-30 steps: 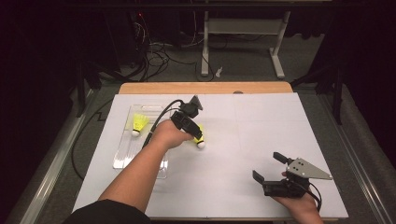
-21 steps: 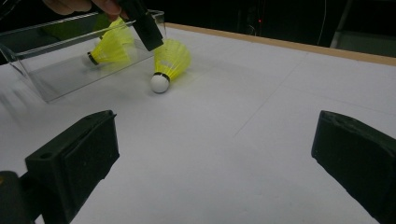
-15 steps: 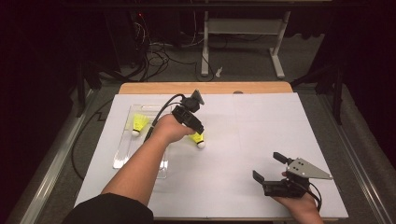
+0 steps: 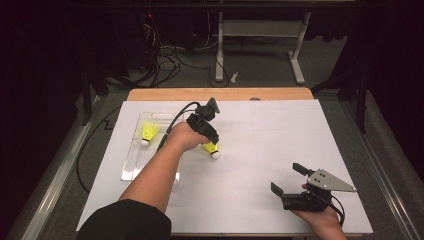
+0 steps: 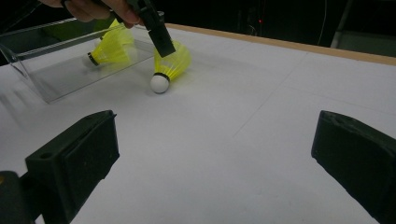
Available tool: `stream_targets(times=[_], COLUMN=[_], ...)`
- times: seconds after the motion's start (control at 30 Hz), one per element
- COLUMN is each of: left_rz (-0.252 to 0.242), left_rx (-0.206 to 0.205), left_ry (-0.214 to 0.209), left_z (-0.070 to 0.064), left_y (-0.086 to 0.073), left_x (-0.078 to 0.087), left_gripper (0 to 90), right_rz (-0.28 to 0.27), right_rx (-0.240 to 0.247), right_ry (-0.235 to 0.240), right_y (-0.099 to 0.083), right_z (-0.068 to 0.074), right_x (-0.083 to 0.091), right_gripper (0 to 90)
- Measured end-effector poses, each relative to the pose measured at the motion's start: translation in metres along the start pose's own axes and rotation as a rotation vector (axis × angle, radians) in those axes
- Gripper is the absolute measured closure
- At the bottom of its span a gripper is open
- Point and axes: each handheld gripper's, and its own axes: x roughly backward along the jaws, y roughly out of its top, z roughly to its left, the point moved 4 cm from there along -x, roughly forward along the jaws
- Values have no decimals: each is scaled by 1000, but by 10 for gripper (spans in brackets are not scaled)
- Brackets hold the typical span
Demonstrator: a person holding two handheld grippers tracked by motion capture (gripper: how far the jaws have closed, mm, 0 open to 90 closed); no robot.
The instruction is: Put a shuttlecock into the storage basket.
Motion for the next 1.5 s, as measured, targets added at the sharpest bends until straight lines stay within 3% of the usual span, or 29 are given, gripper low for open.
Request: stream_targets(times=[0.3,1.07,1.5], left_rz=[22,-25,-46], left_rx=[-11,-7,-28], left_ry=[6,-18,-32], left_z=[-2,1,-8], left_y=[-3,-12,-15], left_x=[-3,4,11], left_gripper=[536,874,897], right_rz=[-2,0,2], right_rx=[-1,5,8], right_ry=[-6,-8,-7], right_y=[0,0,0], right_z=[0,0,1], right_x=[0,0,0], right_gripper=[12,12,12])
